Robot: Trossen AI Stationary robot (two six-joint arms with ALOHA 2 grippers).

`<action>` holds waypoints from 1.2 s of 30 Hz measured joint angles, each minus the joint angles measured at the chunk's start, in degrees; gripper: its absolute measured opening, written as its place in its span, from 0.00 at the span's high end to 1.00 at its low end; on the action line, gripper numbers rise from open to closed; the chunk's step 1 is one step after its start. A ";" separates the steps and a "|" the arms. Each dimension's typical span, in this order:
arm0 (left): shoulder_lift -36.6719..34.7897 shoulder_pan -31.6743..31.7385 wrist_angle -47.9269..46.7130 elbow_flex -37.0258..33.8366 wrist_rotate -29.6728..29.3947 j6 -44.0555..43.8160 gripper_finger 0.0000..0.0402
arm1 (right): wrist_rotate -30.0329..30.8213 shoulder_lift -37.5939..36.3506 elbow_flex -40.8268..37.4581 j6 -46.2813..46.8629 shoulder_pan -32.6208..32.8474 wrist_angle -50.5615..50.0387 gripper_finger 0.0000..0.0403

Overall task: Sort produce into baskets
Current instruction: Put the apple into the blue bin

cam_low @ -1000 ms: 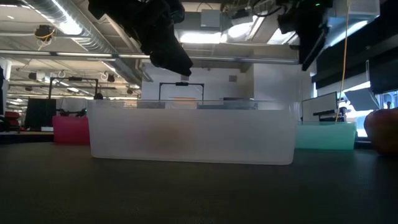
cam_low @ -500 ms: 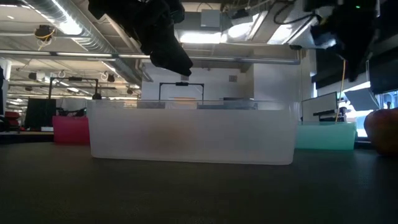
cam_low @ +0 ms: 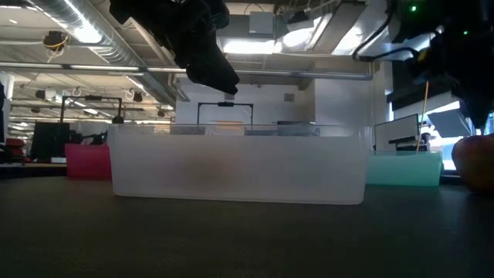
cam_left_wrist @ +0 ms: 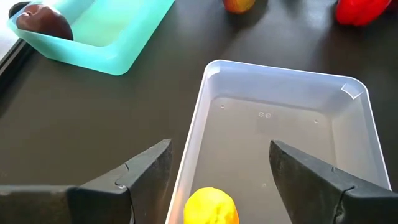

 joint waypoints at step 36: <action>0.00 -0.02 -0.02 0.00 0.00 -0.54 0.35 | -1.69 5.17 -1.06 -3.38 -0.04 2.17 0.69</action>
